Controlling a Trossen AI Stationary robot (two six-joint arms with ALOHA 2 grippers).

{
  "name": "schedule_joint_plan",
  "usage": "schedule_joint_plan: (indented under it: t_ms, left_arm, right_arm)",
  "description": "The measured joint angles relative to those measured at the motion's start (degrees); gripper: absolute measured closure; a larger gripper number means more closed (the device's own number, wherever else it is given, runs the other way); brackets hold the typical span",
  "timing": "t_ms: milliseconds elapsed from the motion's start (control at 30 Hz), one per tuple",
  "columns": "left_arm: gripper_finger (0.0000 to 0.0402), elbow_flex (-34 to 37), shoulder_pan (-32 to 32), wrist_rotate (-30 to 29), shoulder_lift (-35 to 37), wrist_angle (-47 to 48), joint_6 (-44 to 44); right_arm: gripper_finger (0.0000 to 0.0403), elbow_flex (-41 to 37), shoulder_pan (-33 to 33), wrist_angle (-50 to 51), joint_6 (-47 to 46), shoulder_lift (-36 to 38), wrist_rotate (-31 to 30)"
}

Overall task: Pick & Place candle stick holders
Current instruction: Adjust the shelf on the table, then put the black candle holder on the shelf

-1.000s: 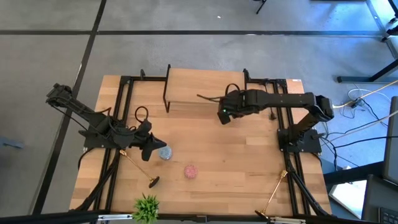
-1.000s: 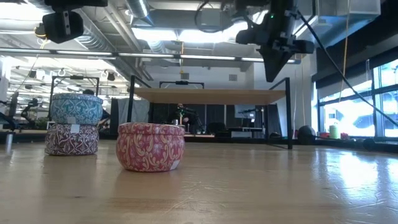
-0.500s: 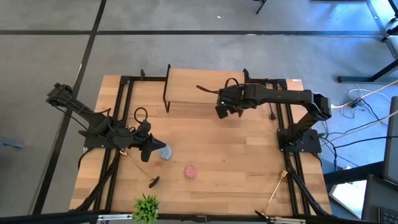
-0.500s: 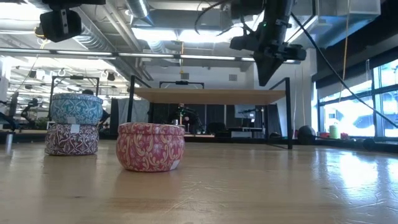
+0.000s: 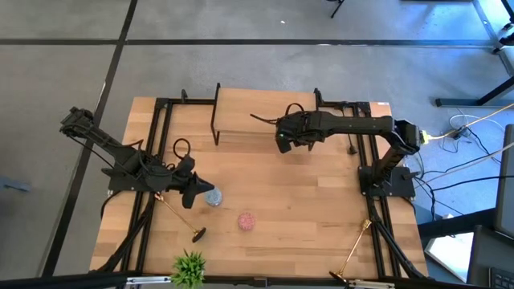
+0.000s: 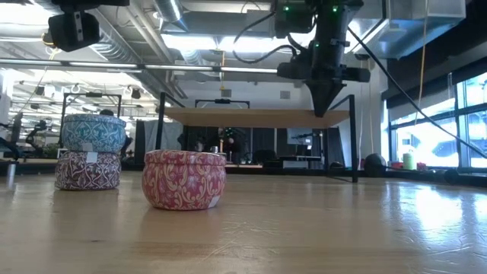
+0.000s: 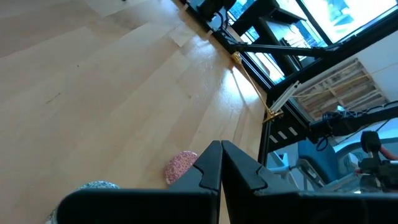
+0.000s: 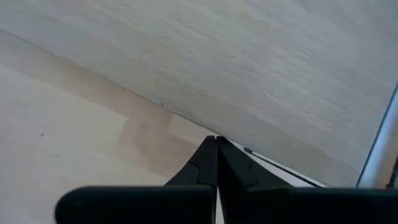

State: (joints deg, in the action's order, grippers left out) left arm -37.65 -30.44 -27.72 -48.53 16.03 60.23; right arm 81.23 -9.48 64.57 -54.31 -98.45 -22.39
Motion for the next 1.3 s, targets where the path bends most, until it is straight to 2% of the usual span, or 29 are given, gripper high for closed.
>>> schedule_joint_plan:
  t_ms: [267, 500, 633, 1000, 1167, 1300]
  left_arm:
    - [0.0400, 0.00, 0.00, -0.38, 0.00, 0.04, 0.08]
    - [0.0400, 0.00, 0.00, -0.24, 0.00, 0.46, 0.08]
    - [0.0400, 0.00, 0.00, 0.84, 0.00, 0.46, -0.19]
    - [0.0400, 0.00, 0.00, 0.65, 0.00, 0.46, -1.01]
    - [0.0400, 0.00, 0.00, 0.75, 0.00, 0.43, -1.42]
    - [0.0400, 0.00, 0.00, 0.91, 0.00, 0.43, -1.66]
  right_arm:
    - [0.0403, 0.00, 1.30, 0.35, -1.92, 0.00, -5.51]
    - [0.0403, 0.00, 3.73, 0.54, -3.22, 0.24, -3.63]
    - [0.0403, 0.90, 7.76, 0.18, -3.58, 2.19, -3.39]
    - [0.0403, 15.54, 21.00, 2.77, -0.28, 7.30, -9.51]
    - [0.0403, 17.09, 25.66, 3.78, 0.76, 8.56, -6.32]
    - [0.0403, 17.09, 28.58, 8.85, -4.86, 8.63, -3.82]
